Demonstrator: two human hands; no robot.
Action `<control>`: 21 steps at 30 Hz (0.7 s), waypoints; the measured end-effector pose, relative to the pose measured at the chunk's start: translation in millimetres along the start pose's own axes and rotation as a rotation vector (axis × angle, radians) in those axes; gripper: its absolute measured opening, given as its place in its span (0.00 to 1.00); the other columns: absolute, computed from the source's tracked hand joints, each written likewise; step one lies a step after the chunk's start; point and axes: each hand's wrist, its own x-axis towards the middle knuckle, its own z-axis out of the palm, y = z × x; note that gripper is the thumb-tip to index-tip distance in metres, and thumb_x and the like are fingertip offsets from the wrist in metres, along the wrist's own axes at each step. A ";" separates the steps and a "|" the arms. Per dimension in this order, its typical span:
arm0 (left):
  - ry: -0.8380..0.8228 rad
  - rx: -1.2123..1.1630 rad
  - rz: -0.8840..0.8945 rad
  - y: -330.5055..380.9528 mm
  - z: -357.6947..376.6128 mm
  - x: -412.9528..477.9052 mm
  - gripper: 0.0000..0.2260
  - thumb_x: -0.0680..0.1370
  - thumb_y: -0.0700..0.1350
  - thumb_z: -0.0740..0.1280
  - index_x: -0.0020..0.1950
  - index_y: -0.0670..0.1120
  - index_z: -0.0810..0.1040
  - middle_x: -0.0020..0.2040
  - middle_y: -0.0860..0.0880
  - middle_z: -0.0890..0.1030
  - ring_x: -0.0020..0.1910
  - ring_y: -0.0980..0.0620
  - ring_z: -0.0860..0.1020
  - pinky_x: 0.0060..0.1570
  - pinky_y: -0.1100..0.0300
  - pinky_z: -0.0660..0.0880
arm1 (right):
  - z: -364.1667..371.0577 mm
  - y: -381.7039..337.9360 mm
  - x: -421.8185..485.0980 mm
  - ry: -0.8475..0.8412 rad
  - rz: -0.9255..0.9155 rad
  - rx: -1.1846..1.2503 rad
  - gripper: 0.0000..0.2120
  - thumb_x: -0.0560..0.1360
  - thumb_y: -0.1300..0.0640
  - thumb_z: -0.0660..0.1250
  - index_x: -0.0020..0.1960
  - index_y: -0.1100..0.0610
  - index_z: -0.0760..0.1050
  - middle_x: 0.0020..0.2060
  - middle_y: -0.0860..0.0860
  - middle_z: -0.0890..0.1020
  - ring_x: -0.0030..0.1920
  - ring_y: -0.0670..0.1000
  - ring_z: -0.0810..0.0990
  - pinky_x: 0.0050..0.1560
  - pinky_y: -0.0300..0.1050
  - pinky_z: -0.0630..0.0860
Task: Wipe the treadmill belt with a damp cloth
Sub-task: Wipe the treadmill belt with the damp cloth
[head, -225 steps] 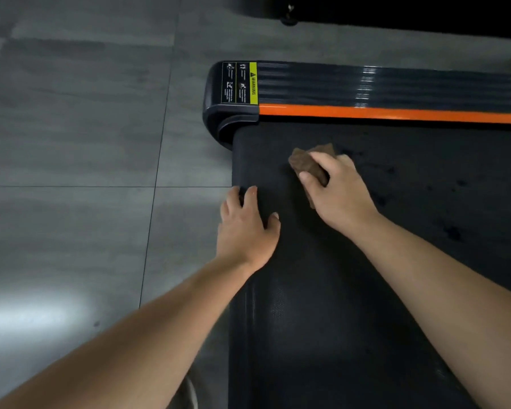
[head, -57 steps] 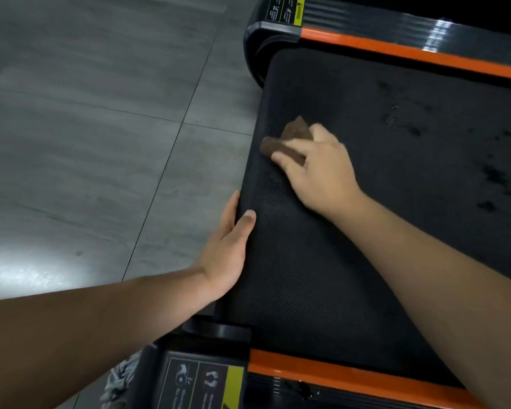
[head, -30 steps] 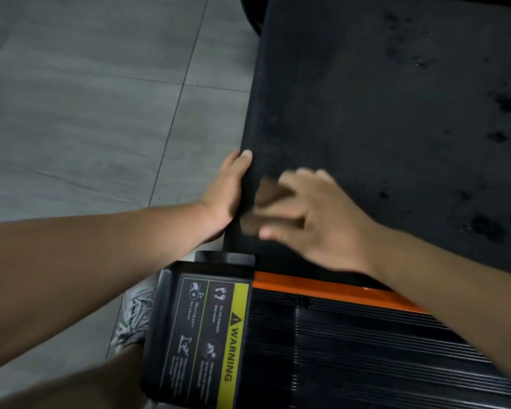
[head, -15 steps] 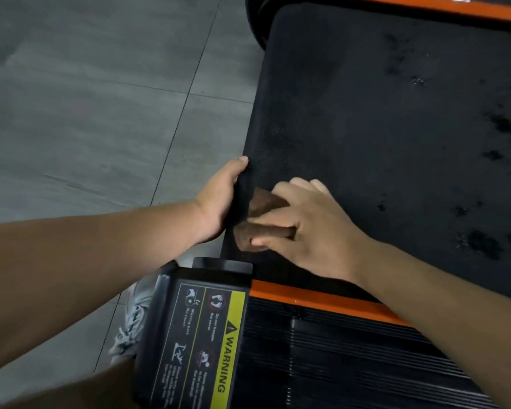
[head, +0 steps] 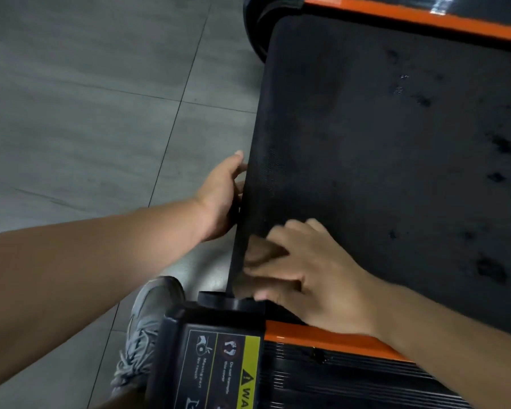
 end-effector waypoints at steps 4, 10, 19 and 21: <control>0.052 0.270 0.251 17.7 20.4 10.2 0.19 0.84 0.56 0.62 0.73 0.51 0.72 0.63 0.52 0.81 0.65 0.50 0.78 0.66 0.54 0.73 | -5.3 22.7 -16.2 0.026 -0.068 0.001 0.10 0.78 0.43 0.70 0.58 0.41 0.83 0.47 0.45 0.74 0.47 0.48 0.70 0.47 0.48 0.66; 0.104 0.710 0.541 51.5 43.1 31.3 0.24 0.85 0.49 0.60 0.81 0.52 0.62 0.77 0.52 0.64 0.77 0.53 0.62 0.76 0.60 0.55 | -58.5 132.4 42.8 0.447 0.282 -0.181 0.18 0.75 0.38 0.65 0.57 0.46 0.84 0.48 0.53 0.76 0.49 0.59 0.76 0.52 0.58 0.74; 0.101 1.045 0.673 106.9 72.0 74.5 0.26 0.85 0.42 0.59 0.83 0.47 0.59 0.85 0.46 0.50 0.83 0.49 0.45 0.80 0.56 0.44 | -89.9 169.9 65.0 0.419 0.430 -0.117 0.13 0.77 0.44 0.69 0.60 0.42 0.82 0.49 0.51 0.75 0.52 0.56 0.76 0.54 0.52 0.70; 0.113 1.129 0.693 116.4 78.5 85.7 0.26 0.85 0.44 0.59 0.83 0.46 0.58 0.85 0.45 0.52 0.84 0.47 0.46 0.81 0.51 0.46 | -94.0 172.6 60.4 0.349 0.381 -0.092 0.14 0.76 0.42 0.69 0.59 0.42 0.83 0.48 0.51 0.76 0.51 0.54 0.76 0.54 0.53 0.71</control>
